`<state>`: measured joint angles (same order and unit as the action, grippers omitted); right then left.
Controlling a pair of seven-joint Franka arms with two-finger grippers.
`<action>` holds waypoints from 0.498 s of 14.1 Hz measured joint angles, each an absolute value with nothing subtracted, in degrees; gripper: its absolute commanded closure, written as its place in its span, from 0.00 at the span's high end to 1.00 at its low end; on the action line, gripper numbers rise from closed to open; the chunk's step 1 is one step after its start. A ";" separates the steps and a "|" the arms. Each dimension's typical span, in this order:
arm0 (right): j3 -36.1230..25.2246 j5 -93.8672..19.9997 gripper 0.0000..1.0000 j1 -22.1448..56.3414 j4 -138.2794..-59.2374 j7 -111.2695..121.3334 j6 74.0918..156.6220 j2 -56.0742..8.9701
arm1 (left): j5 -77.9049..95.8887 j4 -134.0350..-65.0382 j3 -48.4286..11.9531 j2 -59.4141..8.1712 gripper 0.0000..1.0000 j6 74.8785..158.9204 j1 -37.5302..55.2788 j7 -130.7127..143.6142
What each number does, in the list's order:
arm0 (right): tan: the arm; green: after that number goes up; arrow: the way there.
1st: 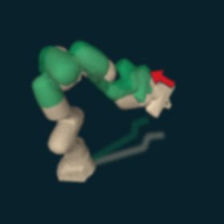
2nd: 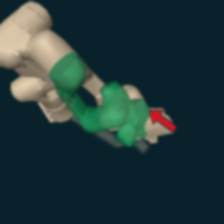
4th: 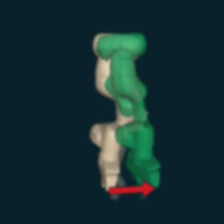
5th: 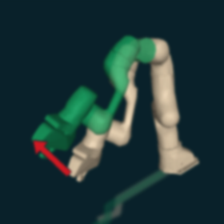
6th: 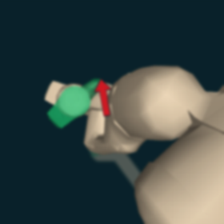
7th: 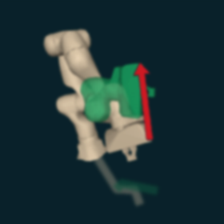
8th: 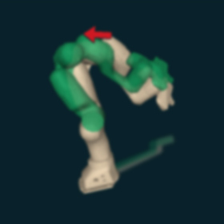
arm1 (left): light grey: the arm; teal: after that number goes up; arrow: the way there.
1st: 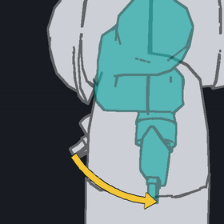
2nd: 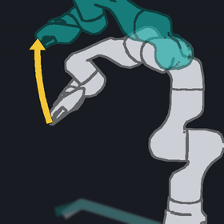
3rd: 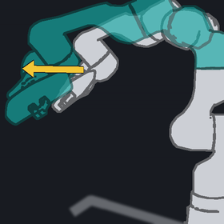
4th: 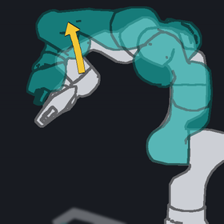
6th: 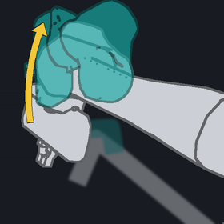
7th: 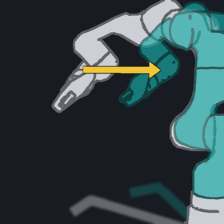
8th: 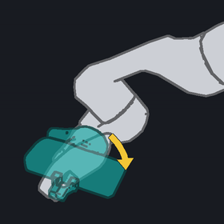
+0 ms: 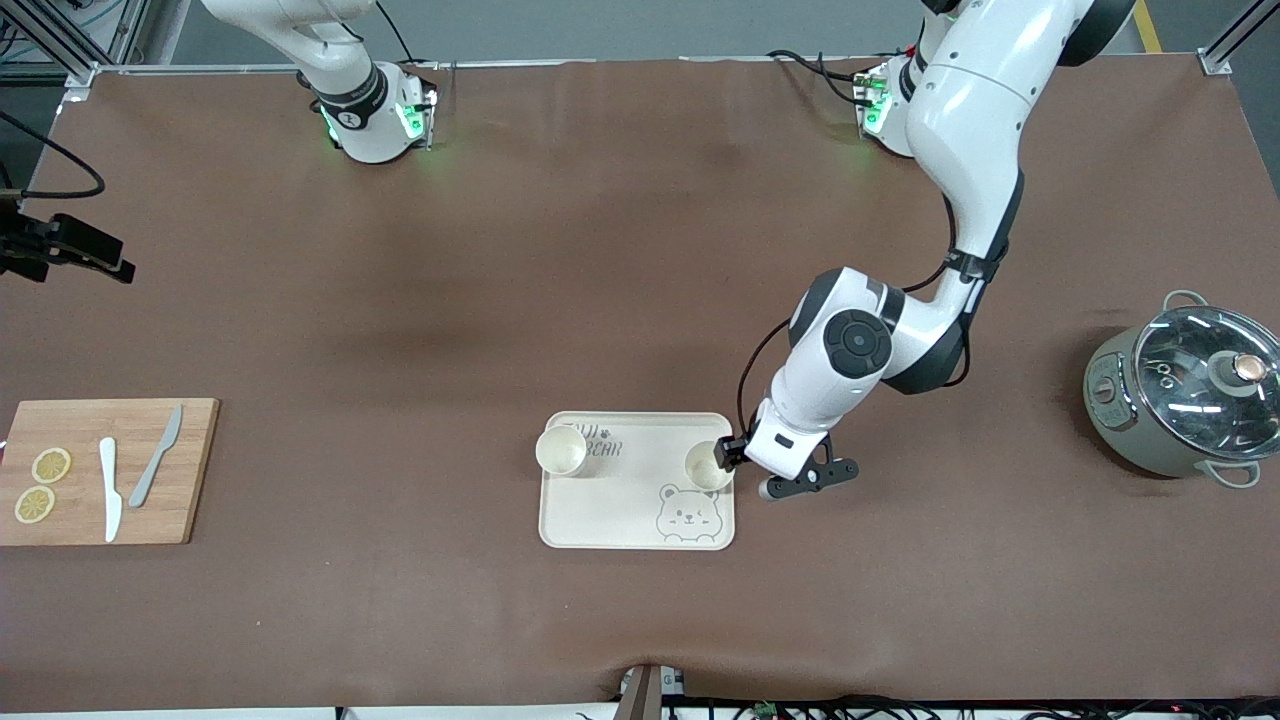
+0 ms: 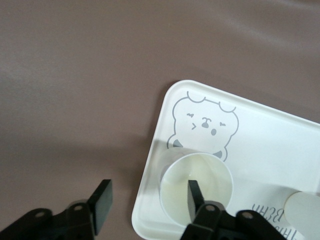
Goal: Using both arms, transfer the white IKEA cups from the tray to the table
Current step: 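Grasp the white cup with the left gripper while the right gripper reaches out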
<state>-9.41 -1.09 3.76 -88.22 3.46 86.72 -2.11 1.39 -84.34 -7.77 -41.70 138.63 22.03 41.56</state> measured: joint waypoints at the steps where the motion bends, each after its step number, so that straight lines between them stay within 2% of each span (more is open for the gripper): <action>1: -9.42 -1.07 1.00 3.75 -88.16 3.47 86.78 -2.77 | 1.39 -84.17 -7.77 -42.24 0.60 138.89 22.20 41.57; 3: -9.46 -1.07 1.00 3.68 -87.69 3.47 87.15 -4.28 | 1.39 -84.09 -7.77 -43.10 0.59 139.20 22.58 41.57; 5: -9.49 -1.03 1.00 3.67 -87.48 3.50 87.21 -6.00 | 1.39 -84.07 -7.77 -43.74 0.52 139.50 23.04 41.57; 6: -9.48 -1.03 1.00 3.67 -87.40 3.51 87.33 -6.78 | 1.39 -84.07 -7.77 -44.00 0.43 139.51 23.21 41.57; 7: -9.48 -1.03 1.00 3.67 -87.30 3.51 87.45 -7.41 | 1.39 -84.07 -7.77 -44.28 0.26 139.52 23.41 41.57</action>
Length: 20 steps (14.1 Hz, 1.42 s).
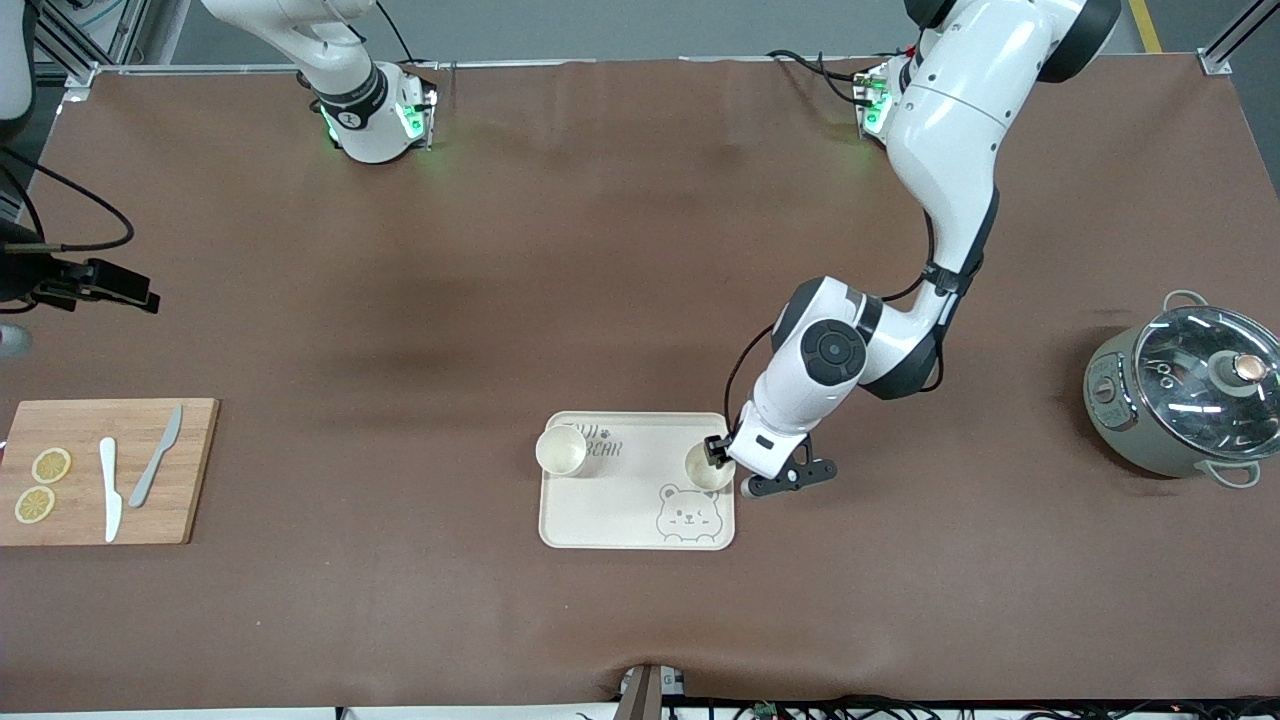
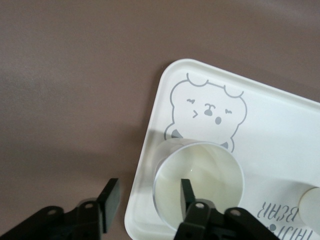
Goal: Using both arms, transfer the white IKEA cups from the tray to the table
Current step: 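Grasp the white cup with the left gripper while the right gripper reaches out, then carry the cup toward the pot while the right gripper grasps the other cup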
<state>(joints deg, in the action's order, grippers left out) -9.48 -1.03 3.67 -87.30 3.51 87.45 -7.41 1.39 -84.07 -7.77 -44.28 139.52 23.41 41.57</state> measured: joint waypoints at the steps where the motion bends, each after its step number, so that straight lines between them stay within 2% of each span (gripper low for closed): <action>1: -9.50 -1.02 1.00 3.67 -87.18 3.51 87.47 -7.79 | 1.39 -84.07 -7.78 -44.56 0.10 139.52 23.64 41.57; 2: -9.49 -1.04 1.00 3.67 -87.07 3.51 87.47 -8.01 | 1.39 -84.07 -7.78 -44.83 0.00 139.52 23.82 41.57; 10: -8.84 -2.61 1.00 5.14 -86.93 3.48 93.03 -14.00 | 1.39 -82.06 -7.67 -44.07 0.00 140.05 23.85 41.54; 14: -8.79 -9.78 1.00 6.37 -86.92 2.99 96.81 -19.09 | 1.39 -81.69 -7.27 -38.03 0.00 135.21 22.34 40.93; 20: -8.54 -10.51 1.00 14.11 -86.57 -12.86 104.52 -24.70 | 1.39 -83.82 -7.10 -28.59 0.00 123.77 12.85 34.54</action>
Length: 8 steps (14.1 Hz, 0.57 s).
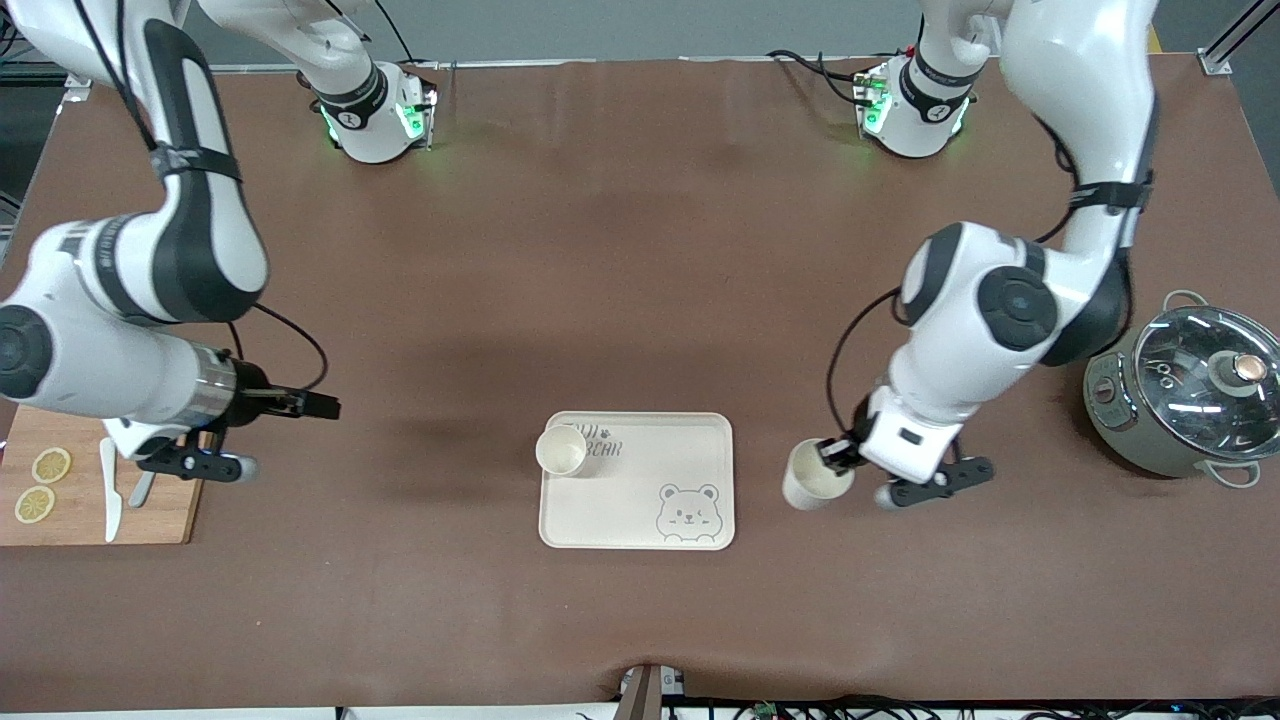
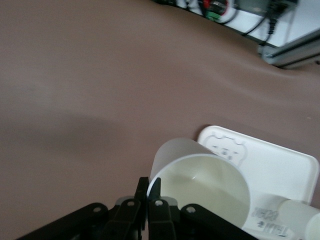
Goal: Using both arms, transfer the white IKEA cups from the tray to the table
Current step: 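Carry the cup toward the pot while the right gripper grasps the other cup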
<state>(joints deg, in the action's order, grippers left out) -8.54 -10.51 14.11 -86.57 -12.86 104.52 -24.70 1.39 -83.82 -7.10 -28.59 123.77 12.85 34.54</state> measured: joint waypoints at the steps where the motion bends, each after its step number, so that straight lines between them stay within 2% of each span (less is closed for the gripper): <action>1: -8.48 -10.86 1.00 15.56 -86.47 -15.87 106.47 -25.76 | 1.39 -84.95 -7.10 -27.48 0.00 122.51 11.27 33.07; 8: -8.37 -15.38 1.00 23.53 -84.36 -30.75 117.92 -35.28 | 1.39 -97.48 -7.04 -22.91 0.00 121.76 1.40 21.39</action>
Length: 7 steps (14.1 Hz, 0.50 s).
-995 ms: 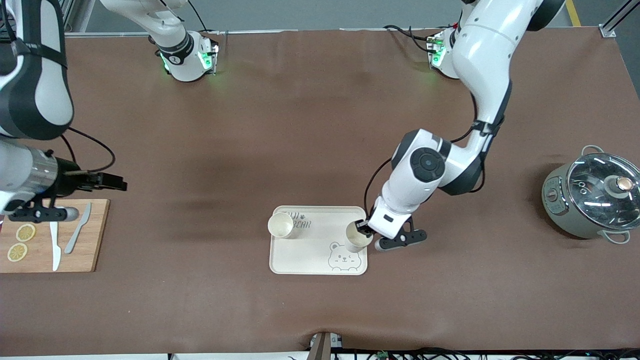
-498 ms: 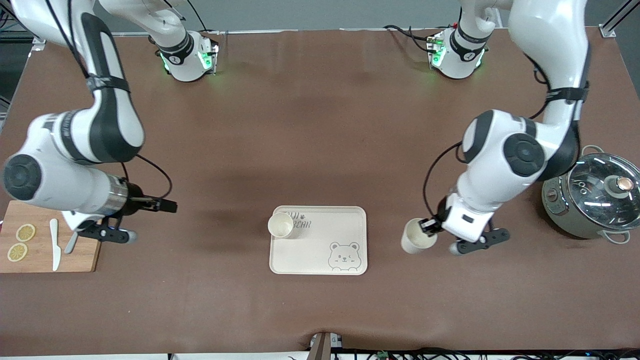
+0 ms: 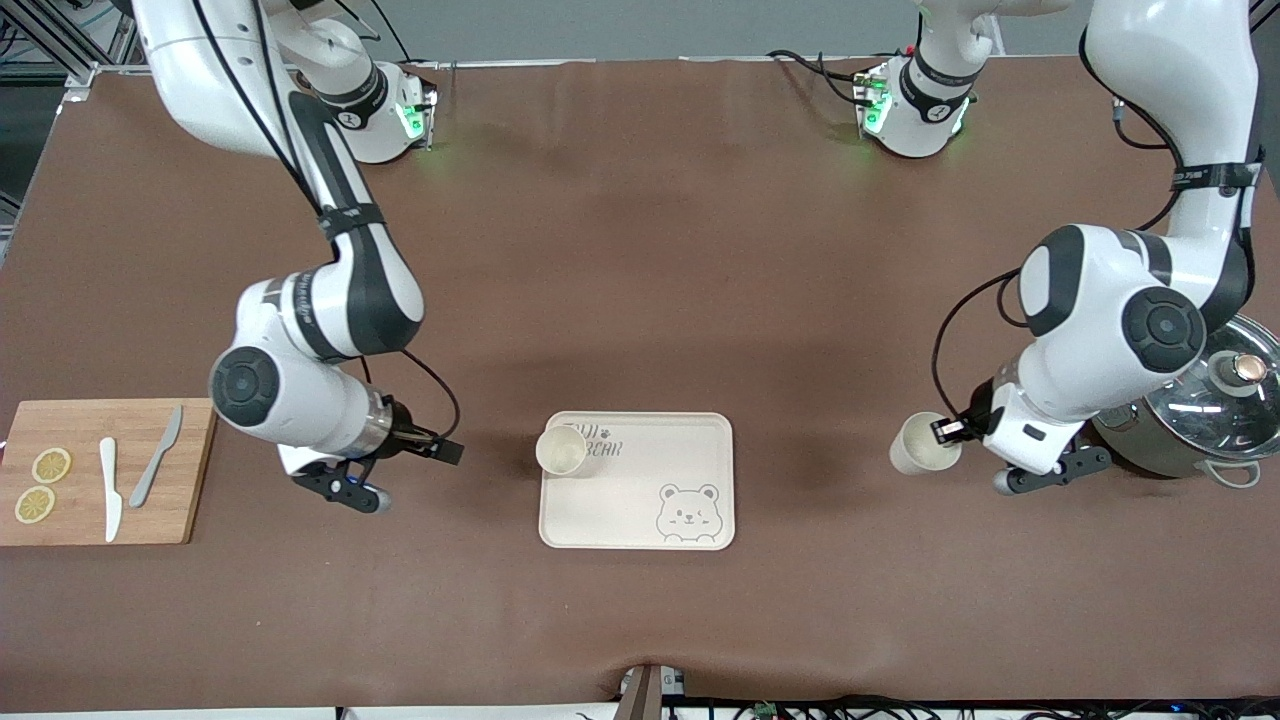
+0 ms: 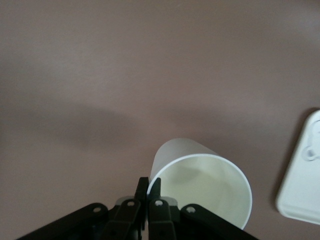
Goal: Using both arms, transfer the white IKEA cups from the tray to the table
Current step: 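Carry the cup toward the pot while the right gripper grasps the other cup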
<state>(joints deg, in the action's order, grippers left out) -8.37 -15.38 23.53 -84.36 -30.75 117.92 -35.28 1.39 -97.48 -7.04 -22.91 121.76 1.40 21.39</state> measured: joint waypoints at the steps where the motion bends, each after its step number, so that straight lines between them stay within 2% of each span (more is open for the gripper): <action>1: -8.34 -15.43 1.00 24.51 -83.85 -31.90 118.85 -36.18 | 1.39 -99.03 -7.01 -22.61 0.00 121.88 -0.01 19.80; 4: -8.32 -15.50 0.98 28.03 -82.75 -37.05 121.54 -37.92 | 0.91 -103.08 -7.00 -22.37 0.00 124.59 -3.07 16.59; 7: -8.32 -15.50 0.79 30.39 -82.64 -40.07 123.21 -39.00 | 0.72 -108.57 -6.98 -22.43 0.00 131.41 -3.98 15.59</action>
